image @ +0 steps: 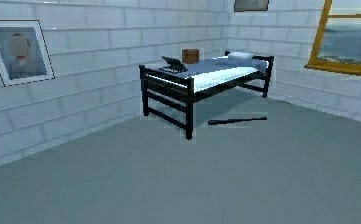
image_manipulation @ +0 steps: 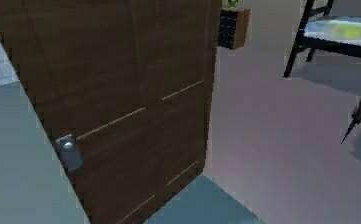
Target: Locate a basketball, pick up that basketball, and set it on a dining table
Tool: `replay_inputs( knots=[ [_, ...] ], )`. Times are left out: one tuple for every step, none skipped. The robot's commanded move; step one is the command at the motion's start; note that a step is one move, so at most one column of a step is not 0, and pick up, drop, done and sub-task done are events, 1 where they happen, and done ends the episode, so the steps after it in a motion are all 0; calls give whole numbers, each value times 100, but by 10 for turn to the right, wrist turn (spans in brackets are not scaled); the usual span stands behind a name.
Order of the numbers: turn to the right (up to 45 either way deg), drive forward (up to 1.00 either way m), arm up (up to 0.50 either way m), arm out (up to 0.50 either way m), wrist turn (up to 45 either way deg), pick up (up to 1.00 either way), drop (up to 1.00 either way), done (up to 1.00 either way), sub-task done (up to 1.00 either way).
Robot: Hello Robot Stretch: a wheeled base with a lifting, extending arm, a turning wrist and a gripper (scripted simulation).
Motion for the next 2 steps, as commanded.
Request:
replay_inputs(
  knots=[
    [0, 60, 0, 0, 0, 0, 0, 0, 0],
    [420, 0, 0, 0, 0, 0, 0, 0, 0]
  ],
)
